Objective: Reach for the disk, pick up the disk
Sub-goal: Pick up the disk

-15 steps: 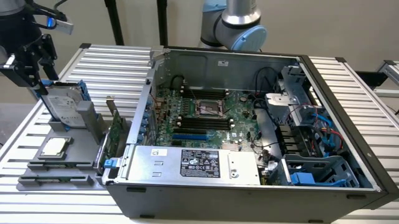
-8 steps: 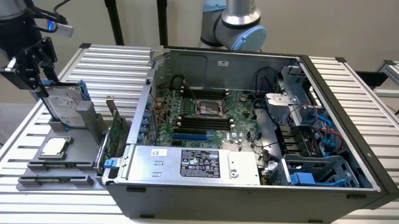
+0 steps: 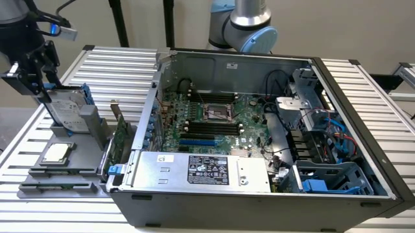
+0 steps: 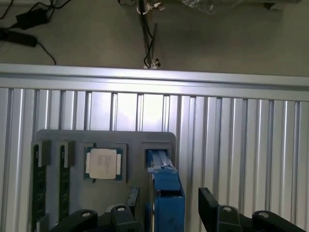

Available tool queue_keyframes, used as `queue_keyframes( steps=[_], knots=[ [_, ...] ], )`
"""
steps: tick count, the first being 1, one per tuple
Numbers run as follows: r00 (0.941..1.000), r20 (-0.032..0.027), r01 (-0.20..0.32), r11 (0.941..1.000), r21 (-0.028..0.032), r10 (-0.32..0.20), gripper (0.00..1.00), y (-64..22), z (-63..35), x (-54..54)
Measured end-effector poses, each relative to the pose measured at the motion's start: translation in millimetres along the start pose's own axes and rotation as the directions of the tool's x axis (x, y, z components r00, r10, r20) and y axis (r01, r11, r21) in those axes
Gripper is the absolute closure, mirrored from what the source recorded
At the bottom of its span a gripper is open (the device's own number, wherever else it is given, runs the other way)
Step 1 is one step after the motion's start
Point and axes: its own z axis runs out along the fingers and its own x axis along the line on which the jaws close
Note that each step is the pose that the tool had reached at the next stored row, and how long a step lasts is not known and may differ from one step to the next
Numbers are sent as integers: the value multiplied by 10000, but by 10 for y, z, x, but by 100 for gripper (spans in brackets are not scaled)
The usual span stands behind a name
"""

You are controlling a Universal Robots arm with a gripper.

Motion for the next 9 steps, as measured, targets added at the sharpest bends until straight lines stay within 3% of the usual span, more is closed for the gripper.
queue_keyframes(
  steps=[9],
  knots=[
    [10000,-2,97,10000,0,-97,40,0,46,0]
  ],
)
